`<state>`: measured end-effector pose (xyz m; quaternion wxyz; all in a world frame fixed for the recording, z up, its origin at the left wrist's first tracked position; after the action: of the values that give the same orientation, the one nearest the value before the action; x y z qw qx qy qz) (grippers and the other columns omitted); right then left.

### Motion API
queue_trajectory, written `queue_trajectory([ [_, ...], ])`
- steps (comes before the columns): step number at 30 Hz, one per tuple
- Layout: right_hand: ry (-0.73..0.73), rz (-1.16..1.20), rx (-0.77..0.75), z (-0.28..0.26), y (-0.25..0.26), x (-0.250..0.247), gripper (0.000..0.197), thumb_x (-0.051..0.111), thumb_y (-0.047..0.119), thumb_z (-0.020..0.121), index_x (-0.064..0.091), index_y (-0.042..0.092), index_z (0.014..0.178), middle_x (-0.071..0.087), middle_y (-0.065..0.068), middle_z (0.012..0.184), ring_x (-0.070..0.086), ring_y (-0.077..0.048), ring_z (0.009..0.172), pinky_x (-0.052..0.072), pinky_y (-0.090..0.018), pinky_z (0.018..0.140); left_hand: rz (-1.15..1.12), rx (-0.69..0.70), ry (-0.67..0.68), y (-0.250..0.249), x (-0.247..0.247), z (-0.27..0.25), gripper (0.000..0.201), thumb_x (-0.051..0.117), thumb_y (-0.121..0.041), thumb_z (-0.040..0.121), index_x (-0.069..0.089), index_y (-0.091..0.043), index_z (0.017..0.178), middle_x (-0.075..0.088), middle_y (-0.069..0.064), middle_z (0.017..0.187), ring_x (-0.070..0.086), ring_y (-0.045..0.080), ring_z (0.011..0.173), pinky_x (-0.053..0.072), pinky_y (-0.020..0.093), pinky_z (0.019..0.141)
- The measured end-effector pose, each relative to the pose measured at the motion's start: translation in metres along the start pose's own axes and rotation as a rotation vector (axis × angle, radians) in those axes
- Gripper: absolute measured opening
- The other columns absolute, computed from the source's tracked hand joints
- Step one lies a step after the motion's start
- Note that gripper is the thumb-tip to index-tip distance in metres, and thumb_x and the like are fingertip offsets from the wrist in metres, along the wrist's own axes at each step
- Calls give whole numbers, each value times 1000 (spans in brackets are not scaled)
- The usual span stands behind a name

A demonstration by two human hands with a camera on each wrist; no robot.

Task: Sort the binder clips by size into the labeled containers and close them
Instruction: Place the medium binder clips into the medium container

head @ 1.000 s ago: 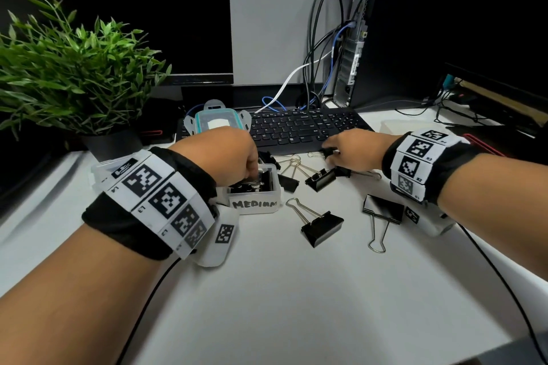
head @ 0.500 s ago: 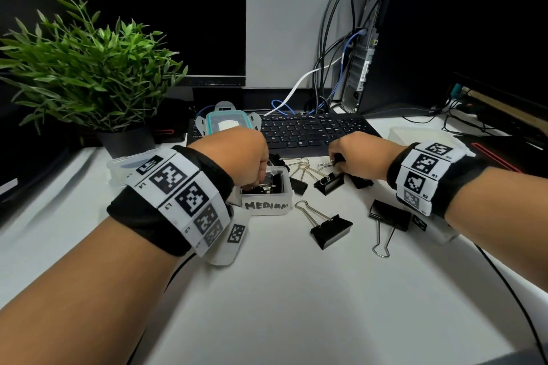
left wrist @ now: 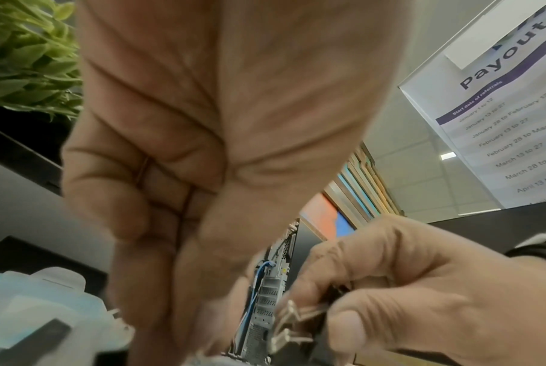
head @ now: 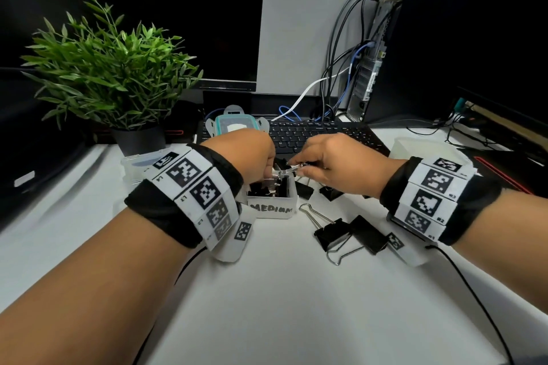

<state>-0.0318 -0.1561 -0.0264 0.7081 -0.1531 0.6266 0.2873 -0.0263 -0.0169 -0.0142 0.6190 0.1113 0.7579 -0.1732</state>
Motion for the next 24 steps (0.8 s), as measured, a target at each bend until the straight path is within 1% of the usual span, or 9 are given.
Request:
queue_trajectory([
  [1, 4, -19, -22, 1, 5, 1, 28, 60, 25, 91, 68, 16, 117, 63, -3, 103, 58, -15, 93, 40, -19, 80, -5, -10, -5, 2, -2, 1, 25, 49, -3, 90, 65, -10, 108, 65, -3, 96, 52, 10, 86, 36, 15, 58],
  [4, 4, -67, -37, 3, 14, 3, 29, 60, 25, 92, 67, 20, 119, 52, 5, 96, 49, -9, 84, 32, -15, 72, -11, -37, -9, 7, -7, 0, 26, 47, -3, 91, 63, -12, 109, 59, -6, 92, 52, 10, 88, 36, 17, 60],
  [7, 1, -70, -65, 4, 21, 6, 27, 62, 21, 90, 69, 20, 116, 42, 7, 91, 42, -6, 79, 29, -15, 68, 29, -26, -23, 8, -4, 0, 26, 51, -5, 90, 68, -16, 106, 59, -9, 84, 52, 10, 87, 39, 20, 70],
  [10, 36, -108, -65, 5, 26, 9, 27, 61, 20, 90, 69, 19, 116, 39, 5, 91, 42, -10, 81, 29, -18, 68, 59, -41, -12, 5, -1, 1, 26, 54, -7, 89, 68, -18, 109, 65, -3, 101, 55, 14, 91, 42, 23, 79],
  [12, 56, -126, -43, 6, 27, 10, 27, 59, 21, 91, 68, 20, 117, 39, 5, 93, 48, -14, 85, 32, -20, 68, 83, -51, -12, 3, 0, 1, 27, 56, -10, 90, 66, -18, 114, 65, -1, 112, 56, 15, 96, 43, 23, 82],
  [15, 95, -132, -15, 6, 25, 10, 27, 58, 21, 92, 68, 21, 117, 40, 4, 96, 53, -17, 94, 35, -22, 71, 159, -63, -22, 4, 2, 1, 26, 62, -19, 88, 65, -16, 113, 65, 0, 112, 58, 19, 106, 47, 27, 88],
  [17, 106, -111, -5, 5, 24, 10, 28, 58, 22, 92, 68, 20, 117, 45, 3, 99, 54, -17, 95, 39, -22, 75, 166, -68, -30, 5, 3, 1, 24, 66, -21, 85, 66, -15, 108, 66, 1, 107, 59, 20, 102, 51, 31, 87],
  [20, 131, -60, 15, 3, 21, 12, 29, 57, 27, 93, 67, 18, 119, 52, 1, 110, 53, -13, 93, 42, -22, 79, 162, -67, -26, 4, 4, 1, 18, 62, -17, 85, 65, -15, 103, 65, 1, 102, 59, 20, 98, 51, 31, 84],
  [24, 177, -33, -4, 2, 23, 15, 30, 52, 25, 95, 66, 14, 120, 55, -1, 114, 54, -13, 101, 38, -16, 83, 189, -46, -6, 1, 5, -2, 14, 63, -18, 83, 65, -16, 96, 62, 0, 94, 59, 21, 94, 50, 29, 76],
])
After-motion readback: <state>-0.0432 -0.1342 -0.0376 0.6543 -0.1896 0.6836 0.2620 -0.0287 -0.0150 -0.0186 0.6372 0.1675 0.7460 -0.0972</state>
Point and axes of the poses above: each hand's wrist, its own z-axis towards the middle knuckle, its own x-axis out of the palm, y = z × x, the point moved 4 cm from there along z, towards the middle knuckle
